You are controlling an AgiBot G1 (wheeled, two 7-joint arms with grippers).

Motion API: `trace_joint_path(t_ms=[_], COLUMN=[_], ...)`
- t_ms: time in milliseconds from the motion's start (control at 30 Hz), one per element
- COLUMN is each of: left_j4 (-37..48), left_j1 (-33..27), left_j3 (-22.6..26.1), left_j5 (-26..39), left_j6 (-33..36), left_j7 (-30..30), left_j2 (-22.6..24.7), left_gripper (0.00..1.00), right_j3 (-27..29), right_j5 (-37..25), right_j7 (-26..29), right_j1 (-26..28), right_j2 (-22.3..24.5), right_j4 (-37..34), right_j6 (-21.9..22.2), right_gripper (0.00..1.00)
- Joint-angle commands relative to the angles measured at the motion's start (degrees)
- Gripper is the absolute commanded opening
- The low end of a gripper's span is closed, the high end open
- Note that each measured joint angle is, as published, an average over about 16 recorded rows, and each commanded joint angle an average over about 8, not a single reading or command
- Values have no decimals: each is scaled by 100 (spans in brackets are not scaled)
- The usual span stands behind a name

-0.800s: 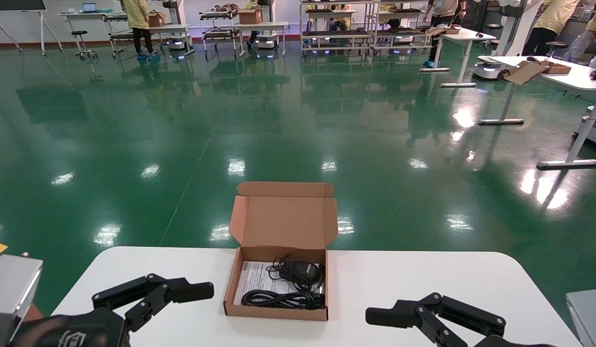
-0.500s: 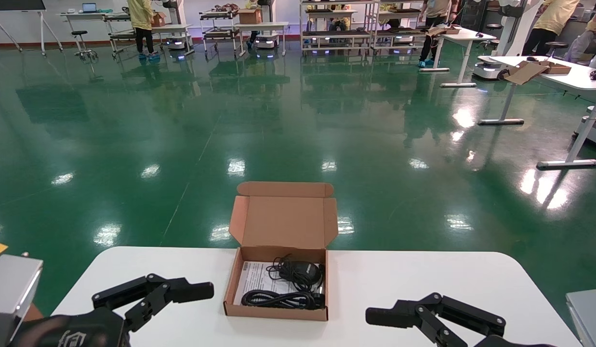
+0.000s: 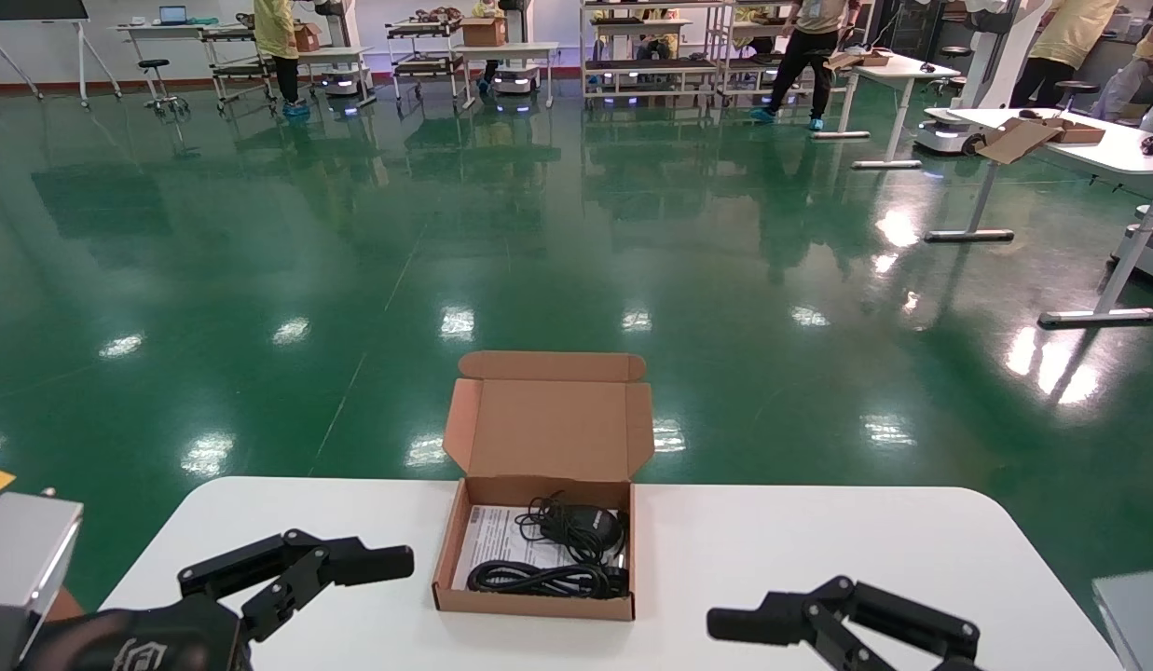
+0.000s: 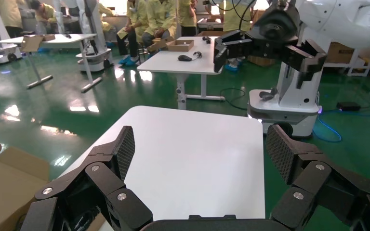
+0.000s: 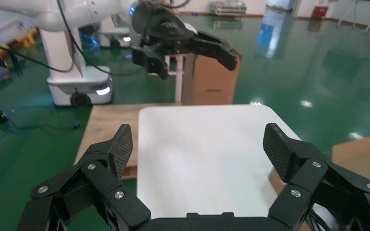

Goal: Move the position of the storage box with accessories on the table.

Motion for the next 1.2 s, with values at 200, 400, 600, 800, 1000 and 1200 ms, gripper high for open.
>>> trace_joint_path(t_ms=[200,400,600,800,1000,1200], left_j4=[0,0,0,0,0,0], left_j1=[0,0,0,0,0,0], left_j3=[0,0,0,0,0,0], left_j5=[0,0,0,0,0,0], left_j6=[0,0,0,0,0,0], left_j7=[0,0,0,0,0,0], left_j2=[0,0,0,0,0,0], left_gripper=[100,100,100,100,100,100], right_j3=[-269,-709,-1409,-2090,-2574,-2697], right_j5=[-472,-837,-1217,-1621,-2088,-2273], right_j7=[392,632,601,578,515,364], right_j1=[711,1476,2047,2595,3098,3360], right_j2=[36,-98,-393,-912,-1587,-2306], right_j4=[-166,-700,-1458,-2431,-3618,-4962], right_j6=[-222,-410,-444,-416,-285,81], right_gripper=[100,100,100,100,100,100])
